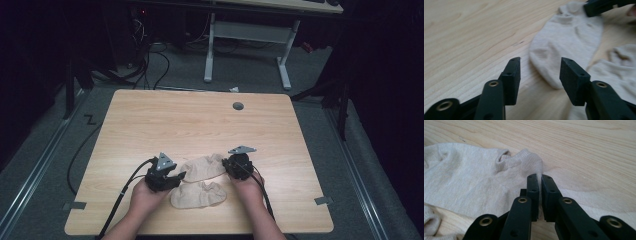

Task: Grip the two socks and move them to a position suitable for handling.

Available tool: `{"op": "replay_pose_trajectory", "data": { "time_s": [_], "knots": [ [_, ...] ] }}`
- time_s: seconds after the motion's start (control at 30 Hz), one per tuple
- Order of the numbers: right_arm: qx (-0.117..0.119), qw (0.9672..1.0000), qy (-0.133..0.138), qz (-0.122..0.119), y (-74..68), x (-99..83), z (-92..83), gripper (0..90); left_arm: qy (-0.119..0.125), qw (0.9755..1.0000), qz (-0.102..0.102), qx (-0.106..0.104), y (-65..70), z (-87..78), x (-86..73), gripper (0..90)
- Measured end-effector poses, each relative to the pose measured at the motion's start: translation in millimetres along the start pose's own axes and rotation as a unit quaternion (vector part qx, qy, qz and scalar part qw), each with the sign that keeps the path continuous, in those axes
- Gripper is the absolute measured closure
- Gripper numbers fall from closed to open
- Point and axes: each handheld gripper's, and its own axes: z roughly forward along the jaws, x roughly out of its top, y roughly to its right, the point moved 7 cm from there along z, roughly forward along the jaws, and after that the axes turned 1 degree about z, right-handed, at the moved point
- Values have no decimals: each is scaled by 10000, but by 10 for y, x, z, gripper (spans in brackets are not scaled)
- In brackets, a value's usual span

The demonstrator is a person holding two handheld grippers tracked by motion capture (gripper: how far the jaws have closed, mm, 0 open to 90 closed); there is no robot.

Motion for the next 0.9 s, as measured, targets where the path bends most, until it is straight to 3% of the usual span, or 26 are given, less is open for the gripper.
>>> {"op": "replay_pose_trajectory", "data": {
  "time_s": [0.1,0.2,0.33,0.5,0.6,0.9],
  "knots": [
    [-3,10000,11,-80,-25,3,14,855,-205,9998,-10,13,-45,92,-76,597],
    [26,9999,24,-109,-37,-2,12,855,-118,9999,-103,9,-56,91,-80,669],
    [-3,9997,5,-263,-67,-15,0,857,-30,9998,-138,-107,-42,108,-83,858],
    [-11,9994,55,-336,-89,-19,-24,861,69,10000,-47,23,-31,80,-56,878],
    [-41,9992,147,-358,-87,-3,-59,861,163,9998,-140,2,-41,61,-41,878],
    [21,9986,319,-420,-124,10,-135,861,447,9988,-151,125,-10,-77,20,880]
  ]
}}
